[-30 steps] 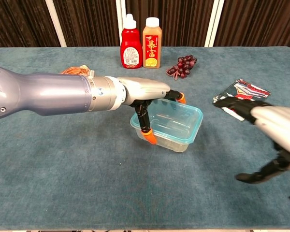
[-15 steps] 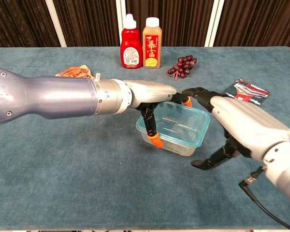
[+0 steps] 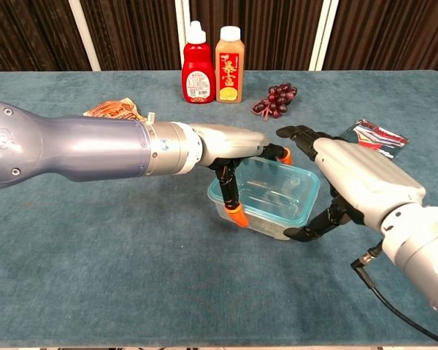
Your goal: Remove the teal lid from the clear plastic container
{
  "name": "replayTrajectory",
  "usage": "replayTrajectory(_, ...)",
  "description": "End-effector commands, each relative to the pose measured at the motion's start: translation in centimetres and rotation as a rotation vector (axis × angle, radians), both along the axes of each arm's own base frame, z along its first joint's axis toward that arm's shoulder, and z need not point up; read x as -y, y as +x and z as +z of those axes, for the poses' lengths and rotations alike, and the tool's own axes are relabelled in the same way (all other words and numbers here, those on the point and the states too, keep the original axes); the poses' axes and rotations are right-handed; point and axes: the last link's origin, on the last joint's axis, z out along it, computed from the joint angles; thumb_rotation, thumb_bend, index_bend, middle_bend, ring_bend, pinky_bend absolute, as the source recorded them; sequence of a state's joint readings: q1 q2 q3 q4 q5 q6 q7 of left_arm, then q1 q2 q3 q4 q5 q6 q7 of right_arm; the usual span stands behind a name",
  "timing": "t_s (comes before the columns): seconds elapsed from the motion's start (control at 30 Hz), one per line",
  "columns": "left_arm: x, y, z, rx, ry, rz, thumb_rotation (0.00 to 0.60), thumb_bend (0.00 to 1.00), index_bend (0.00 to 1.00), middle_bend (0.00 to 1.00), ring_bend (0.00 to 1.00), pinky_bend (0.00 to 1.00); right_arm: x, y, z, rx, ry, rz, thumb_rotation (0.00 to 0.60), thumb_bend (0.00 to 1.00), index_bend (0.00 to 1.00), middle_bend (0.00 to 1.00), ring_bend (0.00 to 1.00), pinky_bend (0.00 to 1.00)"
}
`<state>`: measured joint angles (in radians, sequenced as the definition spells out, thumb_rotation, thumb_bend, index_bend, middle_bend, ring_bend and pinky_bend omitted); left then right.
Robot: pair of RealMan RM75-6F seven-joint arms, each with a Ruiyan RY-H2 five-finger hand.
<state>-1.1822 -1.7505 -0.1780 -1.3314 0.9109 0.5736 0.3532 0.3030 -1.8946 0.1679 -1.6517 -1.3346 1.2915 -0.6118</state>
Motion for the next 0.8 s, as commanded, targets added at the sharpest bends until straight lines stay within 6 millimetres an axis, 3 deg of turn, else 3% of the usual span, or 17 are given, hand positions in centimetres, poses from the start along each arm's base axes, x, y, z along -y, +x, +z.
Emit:
replayTrajectory(0.03,0.03,-0.04,-0.04,-0.003,-0.002,0.000,0.600,0.09,0.13,0.21,0.19,0.36,0.13,-0.05,0.04,0.002,-0.003,-0.003,0.600,0.22,0.00,0.00,0.00,0.00)
replayTrajectory(0.8,-0.17,-0.20,0.28,-0.007,-0.038,0.046,0.600,0.09,0.13,0.21,0.19,0.36,0.39,-1.02,0.44,0.065,-0.060,0.009,0.600,0.24,0.00,0.00,0.00,0.00)
